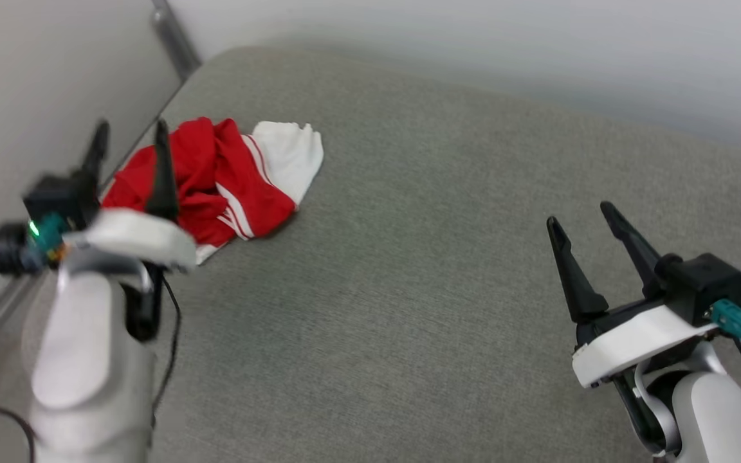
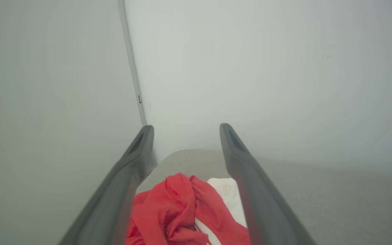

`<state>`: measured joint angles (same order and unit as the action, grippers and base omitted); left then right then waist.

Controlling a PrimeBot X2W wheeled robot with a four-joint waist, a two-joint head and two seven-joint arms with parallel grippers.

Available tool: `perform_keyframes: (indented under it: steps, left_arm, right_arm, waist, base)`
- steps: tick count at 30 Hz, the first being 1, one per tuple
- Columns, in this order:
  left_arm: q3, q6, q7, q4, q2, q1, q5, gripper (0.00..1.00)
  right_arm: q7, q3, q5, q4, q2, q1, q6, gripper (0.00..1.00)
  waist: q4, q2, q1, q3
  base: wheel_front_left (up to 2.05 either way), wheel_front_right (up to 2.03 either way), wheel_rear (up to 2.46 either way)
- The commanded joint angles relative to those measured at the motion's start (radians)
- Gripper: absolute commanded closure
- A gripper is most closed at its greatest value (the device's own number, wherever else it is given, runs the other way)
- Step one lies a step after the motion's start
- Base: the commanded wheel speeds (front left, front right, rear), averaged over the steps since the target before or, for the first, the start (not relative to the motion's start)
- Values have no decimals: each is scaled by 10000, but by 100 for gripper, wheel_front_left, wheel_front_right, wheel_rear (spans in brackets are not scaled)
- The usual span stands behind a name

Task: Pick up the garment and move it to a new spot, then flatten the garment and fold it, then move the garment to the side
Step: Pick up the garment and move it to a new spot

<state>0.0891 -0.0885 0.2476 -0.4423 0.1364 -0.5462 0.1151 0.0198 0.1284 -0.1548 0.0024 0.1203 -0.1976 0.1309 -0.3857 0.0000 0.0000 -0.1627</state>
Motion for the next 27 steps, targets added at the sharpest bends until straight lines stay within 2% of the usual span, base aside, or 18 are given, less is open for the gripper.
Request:
perform_keyframes:
  steps: [1,4,13,21,26,27]
  left_arm:
    - [25,-41,-84,-52,117,-335,-36,0]
    - [53,-141,-809,-618,596,-1456,123,0]
    - [274,-400,-3806,-1819,2779,-3526,1134,0]
    - [-411,-412,-7218,-2803,4109,-3351,2713,0]
    - [-272,-413,-8578,-3473,4457,-2865,3563,0]
    - [-207,-273,-8868,-3643,4497,-2812,3635,0]
  right_arm:
    - [-31,17,-67,-55,52,-193,-3,0]
    - [-34,53,-89,-185,117,-455,-3,0]
    - [237,321,-286,-111,244,-1380,-3,0]
    - [546,290,-251,111,263,-1854,-3,0]
    - [597,295,-233,38,212,-2003,-3,0]
    - [599,295,-243,32,220,-2014,-3,0]
  waist:
    - [387,0,0,-437]
    - [783,0,0,-962]
    - [2126,0,0,-2623]
    - [2630,0,0,-3235]
    - [2736,0,0,-3422]
    - [2743,0,0,-3444]
  base:
    - [0,0,0]
    - [0,0,0]
    - [0,0,0]
    - [0,0,0]
    - [0,0,0]
    - [0,0,0]
